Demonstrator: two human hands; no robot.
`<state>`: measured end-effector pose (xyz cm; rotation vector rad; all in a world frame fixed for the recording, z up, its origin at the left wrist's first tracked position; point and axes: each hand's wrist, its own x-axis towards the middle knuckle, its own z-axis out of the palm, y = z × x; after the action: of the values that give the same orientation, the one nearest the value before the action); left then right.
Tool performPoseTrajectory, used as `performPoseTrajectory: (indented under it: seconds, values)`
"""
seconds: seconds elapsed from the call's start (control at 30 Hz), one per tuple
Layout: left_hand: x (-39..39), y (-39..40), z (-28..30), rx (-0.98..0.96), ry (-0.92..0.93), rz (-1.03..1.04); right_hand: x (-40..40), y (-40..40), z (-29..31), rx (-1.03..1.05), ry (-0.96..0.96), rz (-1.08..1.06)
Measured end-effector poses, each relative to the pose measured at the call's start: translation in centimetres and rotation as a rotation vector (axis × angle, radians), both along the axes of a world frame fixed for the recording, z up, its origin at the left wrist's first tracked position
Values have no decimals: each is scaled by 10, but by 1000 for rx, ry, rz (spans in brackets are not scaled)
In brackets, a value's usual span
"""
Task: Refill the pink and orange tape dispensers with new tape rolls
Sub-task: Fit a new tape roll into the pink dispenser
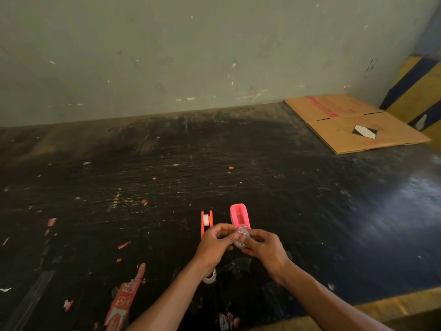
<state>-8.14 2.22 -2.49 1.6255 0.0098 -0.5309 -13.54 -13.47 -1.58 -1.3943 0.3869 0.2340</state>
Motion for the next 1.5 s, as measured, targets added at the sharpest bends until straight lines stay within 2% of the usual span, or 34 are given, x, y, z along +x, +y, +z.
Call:
performPoseTrajectory:
  seconds: [0.37, 0.47, 0.53, 0.63, 0.7, 0.9, 1.2, 1.5]
  values:
    - [14, -7, -6, -84, 212, -95, 3, -17, -5, 24, 35, 10]
    - [21, -10, -4, -27, 180, -144, 7, -24, -5, -6, 58, 3]
    - [28, -14, -1, 92, 61, -180, 13, -30, -6, -31, 74, -16]
    - [45, -20, -3, 381, -234, -246, 25, -39, -10, -109, 124, -80]
    - [57, -25, -7, 550, -357, -337, 34, -43, -11, -205, 157, -117]
    - [85, -42, -13, 878, -372, -592, 68, -36, -9, -458, 109, -167]
    - [105, -48, -35, 911, -334, -565, 103, -12, -33, -603, 101, -141]
    - [114, -47, -45, 880, -403, -495, 116, 1, -49, -723, 124, -169]
